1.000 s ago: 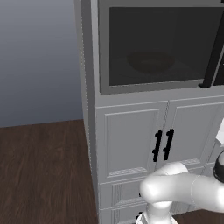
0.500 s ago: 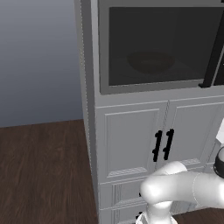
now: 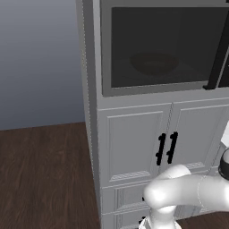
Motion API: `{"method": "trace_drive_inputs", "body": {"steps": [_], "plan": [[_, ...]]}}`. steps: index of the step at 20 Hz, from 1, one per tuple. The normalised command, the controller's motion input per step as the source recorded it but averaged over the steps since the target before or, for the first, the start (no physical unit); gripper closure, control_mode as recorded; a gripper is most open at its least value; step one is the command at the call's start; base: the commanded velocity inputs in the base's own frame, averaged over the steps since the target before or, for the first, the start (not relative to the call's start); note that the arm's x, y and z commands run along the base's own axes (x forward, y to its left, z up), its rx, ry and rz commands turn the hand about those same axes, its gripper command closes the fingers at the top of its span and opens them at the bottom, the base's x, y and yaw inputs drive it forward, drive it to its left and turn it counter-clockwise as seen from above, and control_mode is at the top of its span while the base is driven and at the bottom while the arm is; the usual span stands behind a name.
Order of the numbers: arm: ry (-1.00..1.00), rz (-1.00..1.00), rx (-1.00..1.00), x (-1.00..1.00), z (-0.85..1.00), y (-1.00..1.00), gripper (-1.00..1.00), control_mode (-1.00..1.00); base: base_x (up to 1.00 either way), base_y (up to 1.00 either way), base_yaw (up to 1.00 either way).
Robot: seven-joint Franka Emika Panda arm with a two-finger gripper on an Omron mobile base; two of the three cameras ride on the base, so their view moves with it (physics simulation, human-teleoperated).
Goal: Open the microwave, place the bowl with waffle inside the microwave, then close the microwave door and turn it on.
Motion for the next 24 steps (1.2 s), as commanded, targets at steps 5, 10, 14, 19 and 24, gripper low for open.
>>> {"method": "trace_drive_inputs", "body": {"steps": [5,10,14,19,24], "plan": [[0.00,0.00,0.00,0.09,-0.08,-0.14,-1.00,-1.00,0.00,0.00,0.00],[0.01,0.00,0.00,0.16,0.00,-0.01,-1.00,-1.00,0.00,0.00,0.00],[0.02,0.00,0.00,0.24,0.00,0.00,-1.00,-1.00,0.00,0.00,0.00],[0.04,0.00,0.00,0.12,0.00,0.00,-1.00,-1.00,0.00,0.00,0.00],[0.01,0.00,0.00,-0.39,0.00,0.00,-1.00,-1.00,0.00,0.00,0.00]]}}
